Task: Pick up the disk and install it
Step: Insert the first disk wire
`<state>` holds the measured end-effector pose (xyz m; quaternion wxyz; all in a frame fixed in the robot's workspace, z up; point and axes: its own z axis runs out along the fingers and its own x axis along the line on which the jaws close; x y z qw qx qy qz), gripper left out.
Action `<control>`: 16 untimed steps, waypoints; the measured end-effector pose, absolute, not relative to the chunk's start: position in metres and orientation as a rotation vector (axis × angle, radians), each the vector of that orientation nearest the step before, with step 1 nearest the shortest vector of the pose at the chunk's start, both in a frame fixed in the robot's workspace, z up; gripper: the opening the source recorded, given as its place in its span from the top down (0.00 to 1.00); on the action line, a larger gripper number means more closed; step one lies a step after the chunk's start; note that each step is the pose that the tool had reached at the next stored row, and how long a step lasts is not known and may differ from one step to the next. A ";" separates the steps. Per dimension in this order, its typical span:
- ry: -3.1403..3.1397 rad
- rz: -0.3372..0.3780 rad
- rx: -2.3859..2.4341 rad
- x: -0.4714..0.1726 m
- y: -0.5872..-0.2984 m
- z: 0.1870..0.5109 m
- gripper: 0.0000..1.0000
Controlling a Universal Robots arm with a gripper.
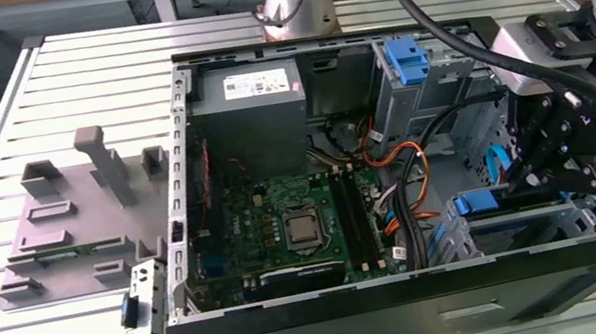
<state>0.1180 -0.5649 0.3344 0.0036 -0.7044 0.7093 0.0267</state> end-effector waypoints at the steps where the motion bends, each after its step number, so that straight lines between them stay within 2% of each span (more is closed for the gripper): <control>1: 2.223 0.084 -2.208 0.118 -0.565 0.334 0.84; 16: 2.223 0.084 -2.208 0.118 -0.565 0.330 0.84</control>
